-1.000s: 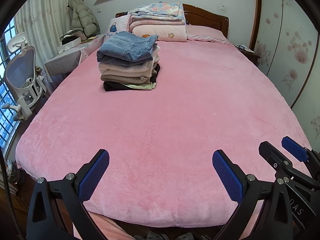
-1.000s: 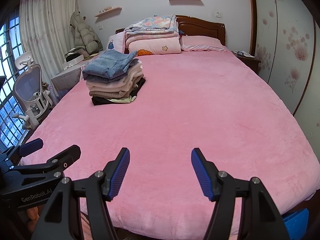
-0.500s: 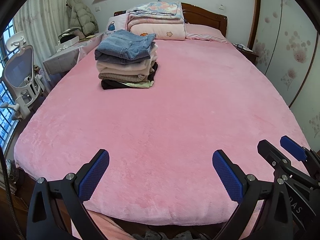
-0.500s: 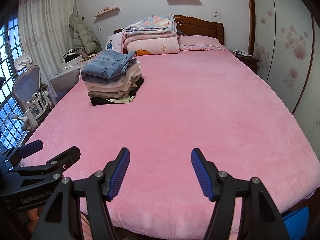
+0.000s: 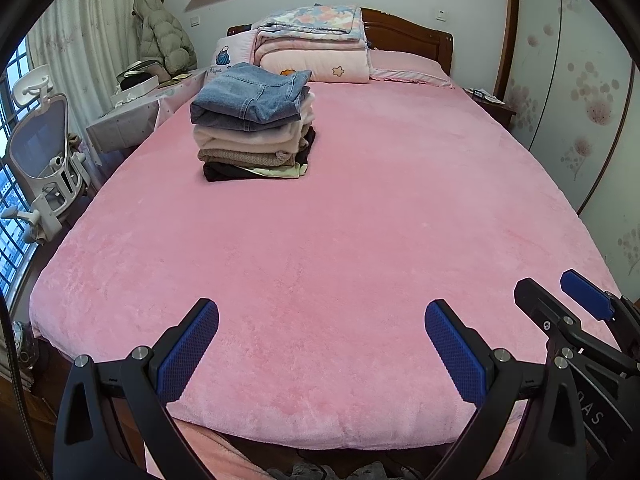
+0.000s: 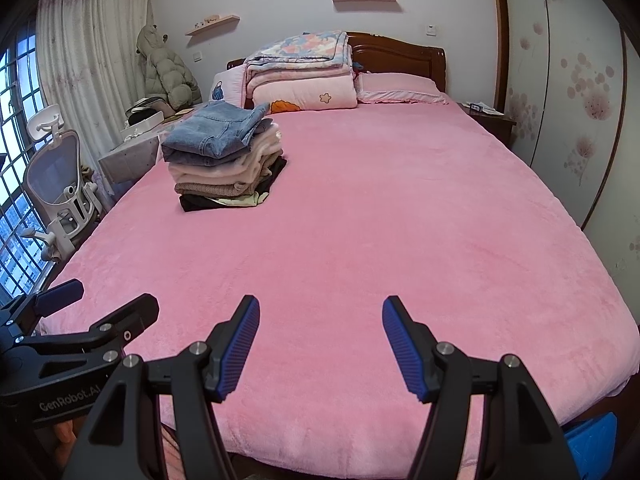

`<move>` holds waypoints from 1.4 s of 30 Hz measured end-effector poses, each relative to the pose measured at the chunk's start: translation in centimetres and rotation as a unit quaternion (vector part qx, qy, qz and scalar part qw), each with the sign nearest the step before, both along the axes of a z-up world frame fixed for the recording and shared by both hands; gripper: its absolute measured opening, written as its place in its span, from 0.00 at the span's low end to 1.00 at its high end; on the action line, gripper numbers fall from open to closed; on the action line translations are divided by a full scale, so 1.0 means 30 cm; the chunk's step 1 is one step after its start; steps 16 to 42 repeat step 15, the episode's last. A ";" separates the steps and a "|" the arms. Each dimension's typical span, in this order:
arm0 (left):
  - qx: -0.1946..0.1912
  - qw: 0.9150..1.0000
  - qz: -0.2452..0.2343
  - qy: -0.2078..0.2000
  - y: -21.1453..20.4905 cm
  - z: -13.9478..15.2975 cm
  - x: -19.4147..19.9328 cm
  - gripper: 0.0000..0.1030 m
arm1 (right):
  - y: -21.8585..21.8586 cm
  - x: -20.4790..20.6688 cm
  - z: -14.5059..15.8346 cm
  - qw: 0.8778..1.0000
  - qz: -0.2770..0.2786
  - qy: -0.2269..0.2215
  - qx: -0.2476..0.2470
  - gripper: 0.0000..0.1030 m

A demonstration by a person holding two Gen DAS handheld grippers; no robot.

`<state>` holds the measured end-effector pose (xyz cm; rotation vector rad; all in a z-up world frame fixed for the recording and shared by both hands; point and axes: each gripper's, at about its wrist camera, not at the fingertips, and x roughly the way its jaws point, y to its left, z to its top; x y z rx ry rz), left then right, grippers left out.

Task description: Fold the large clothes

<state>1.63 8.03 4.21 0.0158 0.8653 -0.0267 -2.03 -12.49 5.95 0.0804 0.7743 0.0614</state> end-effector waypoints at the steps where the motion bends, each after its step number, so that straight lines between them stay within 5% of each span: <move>1: 0.000 1.000 0.000 0.000 -0.001 0.001 -0.002 1.00 | 0.001 0.000 0.000 1.000 0.000 0.000 0.000 0.62; 42: -0.002 1.000 0.000 0.001 0.001 0.000 -0.009 1.00 | 0.004 -0.003 0.001 1.000 0.000 -0.001 -0.001 0.62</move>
